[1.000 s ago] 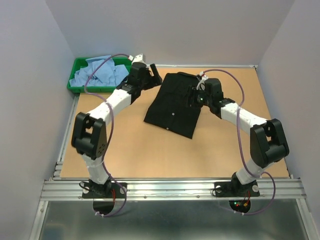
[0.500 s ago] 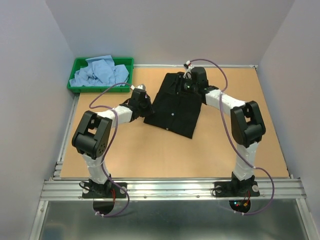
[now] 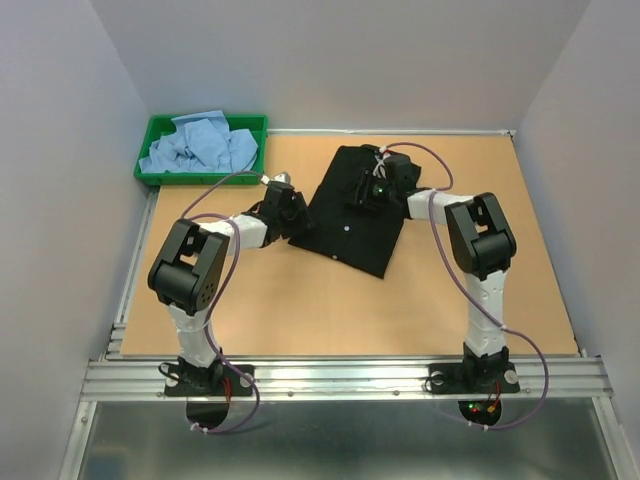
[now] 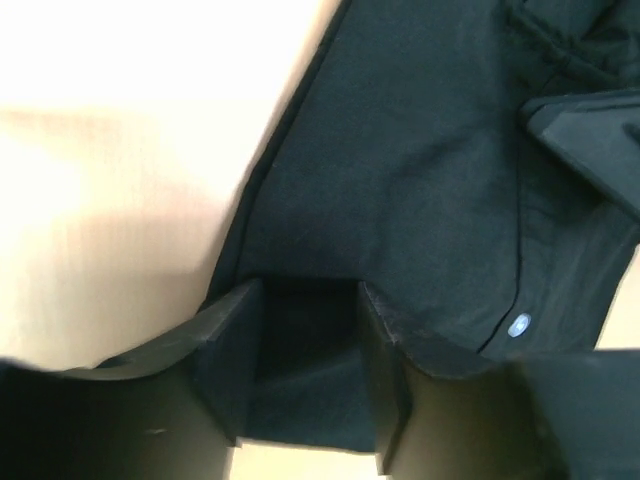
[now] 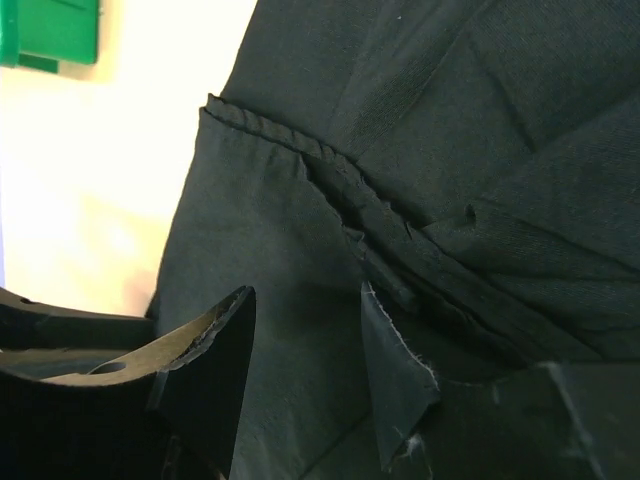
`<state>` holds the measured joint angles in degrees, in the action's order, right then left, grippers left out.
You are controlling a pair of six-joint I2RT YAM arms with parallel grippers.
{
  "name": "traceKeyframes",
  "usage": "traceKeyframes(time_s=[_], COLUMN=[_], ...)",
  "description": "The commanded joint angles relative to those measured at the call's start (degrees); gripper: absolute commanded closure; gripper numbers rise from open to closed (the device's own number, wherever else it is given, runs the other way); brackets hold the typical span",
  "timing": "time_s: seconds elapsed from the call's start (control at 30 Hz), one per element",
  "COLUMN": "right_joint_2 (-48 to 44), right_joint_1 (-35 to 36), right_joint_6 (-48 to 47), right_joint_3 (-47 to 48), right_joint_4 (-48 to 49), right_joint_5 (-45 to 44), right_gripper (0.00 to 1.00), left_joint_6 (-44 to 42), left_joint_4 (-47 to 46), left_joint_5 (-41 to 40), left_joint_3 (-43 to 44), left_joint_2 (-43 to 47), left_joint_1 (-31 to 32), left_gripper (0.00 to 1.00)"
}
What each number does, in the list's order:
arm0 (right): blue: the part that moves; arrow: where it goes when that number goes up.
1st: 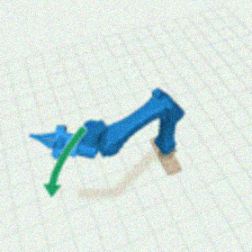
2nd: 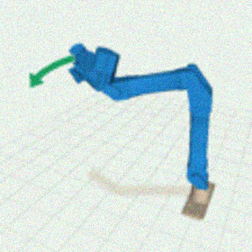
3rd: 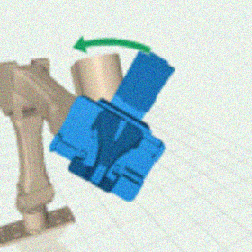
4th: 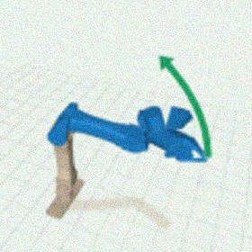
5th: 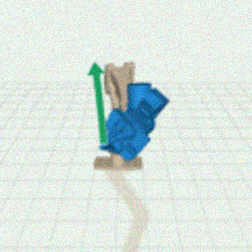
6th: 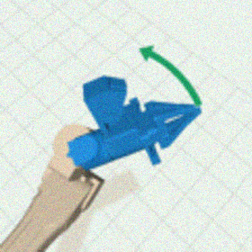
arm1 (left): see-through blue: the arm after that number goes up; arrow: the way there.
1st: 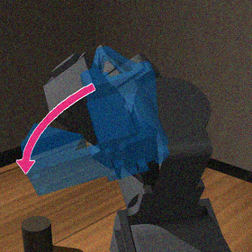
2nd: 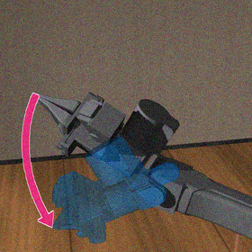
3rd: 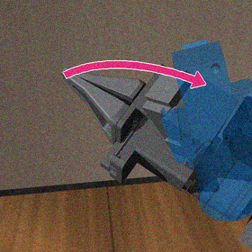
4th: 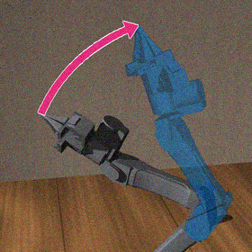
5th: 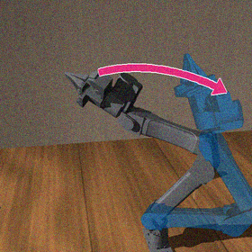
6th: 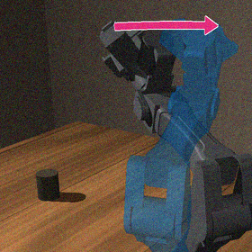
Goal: Fold and stack the long sleeve shirts
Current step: Fold the shirt
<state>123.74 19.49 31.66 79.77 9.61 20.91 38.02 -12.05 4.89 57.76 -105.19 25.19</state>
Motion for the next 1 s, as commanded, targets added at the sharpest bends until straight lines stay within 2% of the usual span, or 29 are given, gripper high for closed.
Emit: traceKeyframes(time_s=[0.0,0.1,0.2,0.33,0.4,0.57,0.77,0.97], right_joint_2=[-6.1,-9.8,-11.9,-14.6,-15.9,-14.2,-11.2,-9.8], right_joint_1=[-1.0,-0.3,1.3,4.2,5.9,7.8,8.5,7.4], right_joint_6=[-1.8,-0.9,0.1,4.1,7.3,15.4,16.3,13.7], right_joint_3=[-2.8,-2.9,-4.1,-7.2,-8.7,-14.9,-24.6,-33.4], right_joint_4=[0.9,0.9,0.9,3.5,7.3,16.6,20.6,21.2], right_joint_5=[-0.8,3.3,7.3,9.9,11.0,14.2,10.6,10.4], right_gripper=[0.47,0.47,0.47,0.47,0.47,0.47,0.47,0.47], left_joint_6=[-2.9,-4.4,-5.1,-4.3,-3.5,-2.1,0.1,0.4], left_joint_4=[4.5,5.2,5.5,6.1,6.1,6.1,7.4,8.5], left_joint_5=[-2.9,-3.9,-3.9,-2.0,-1.9,-2.8,-3.1,-3.1], left_joint_3=[-2.0,-2.6,-3.1,-4.1,-4.4,-4.8,-6.0,-8.4], left_joint_2=[5.6,9.5,11.3,10.7,10.2,8.7,6.8,10.3], left_joint_1=[0.3,0.3,0.3,0.3,0.3,0.3,0.3,0.2], left_gripper=[0.29,0.18,0.15,0.17,0.22,0.25,0.28,0.28])
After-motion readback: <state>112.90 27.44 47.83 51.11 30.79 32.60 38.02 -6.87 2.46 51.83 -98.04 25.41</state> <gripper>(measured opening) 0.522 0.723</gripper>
